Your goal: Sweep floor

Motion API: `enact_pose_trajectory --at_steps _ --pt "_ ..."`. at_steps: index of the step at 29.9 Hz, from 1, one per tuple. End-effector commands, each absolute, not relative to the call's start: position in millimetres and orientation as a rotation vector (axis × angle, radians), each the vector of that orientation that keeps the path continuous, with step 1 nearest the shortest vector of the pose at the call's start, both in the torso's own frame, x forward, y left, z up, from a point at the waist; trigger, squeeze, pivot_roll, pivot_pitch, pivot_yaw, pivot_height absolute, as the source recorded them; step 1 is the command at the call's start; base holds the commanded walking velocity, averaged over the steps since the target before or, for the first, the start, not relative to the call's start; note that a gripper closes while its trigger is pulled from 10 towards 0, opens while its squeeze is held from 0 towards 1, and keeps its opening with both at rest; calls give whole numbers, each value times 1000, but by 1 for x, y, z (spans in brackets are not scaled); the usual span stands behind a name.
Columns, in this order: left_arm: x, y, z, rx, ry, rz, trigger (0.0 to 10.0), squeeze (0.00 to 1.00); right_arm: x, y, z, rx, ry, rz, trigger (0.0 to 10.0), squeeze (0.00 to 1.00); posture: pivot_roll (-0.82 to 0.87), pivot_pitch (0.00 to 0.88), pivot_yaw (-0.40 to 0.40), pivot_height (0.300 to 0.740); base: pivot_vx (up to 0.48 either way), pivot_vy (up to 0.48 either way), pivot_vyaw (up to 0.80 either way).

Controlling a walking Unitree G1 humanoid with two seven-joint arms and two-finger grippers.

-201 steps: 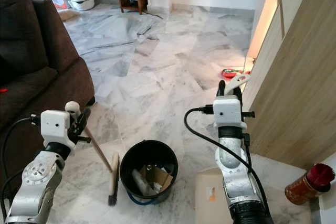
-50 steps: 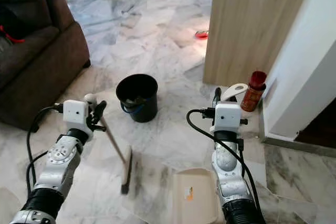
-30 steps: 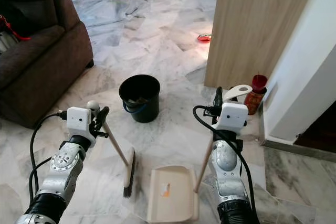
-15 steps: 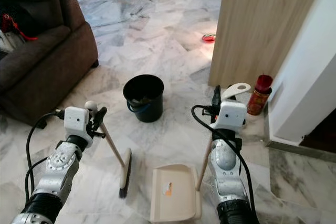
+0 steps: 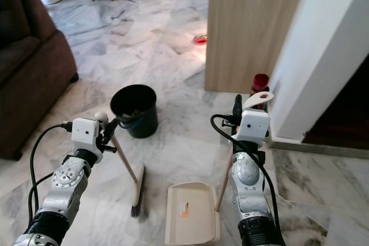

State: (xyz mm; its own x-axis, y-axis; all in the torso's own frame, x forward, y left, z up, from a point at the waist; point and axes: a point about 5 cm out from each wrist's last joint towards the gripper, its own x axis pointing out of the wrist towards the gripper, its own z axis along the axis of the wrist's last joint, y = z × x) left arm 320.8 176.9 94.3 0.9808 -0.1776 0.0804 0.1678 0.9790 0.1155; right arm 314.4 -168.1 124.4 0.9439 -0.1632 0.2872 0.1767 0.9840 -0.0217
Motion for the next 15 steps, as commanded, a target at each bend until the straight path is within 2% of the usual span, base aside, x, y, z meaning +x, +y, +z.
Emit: enact_pose_trajectory --at_steps 1,4,11,15 --pt "326 178 107 148 -149 -179 10000 0 317 -166 130 -32 -312 -170 10000 0 -65 14 98 740 0 0 -800" --pt "327 178 108 153 -152 -180 10000 0 317 -166 131 -32 -312 -171 10000 0 -67 15 98 740 0 0 -800" --pt "328 178 108 160 -153 -184 10000 0 317 -169 131 -33 -312 -182 10000 0 -70 23 102 740 0 -287 -800" --pt "328 179 109 158 -153 -182 10000 0 318 -170 131 -35 -313 -189 10000 0 -68 31 104 740 0 0 -800"
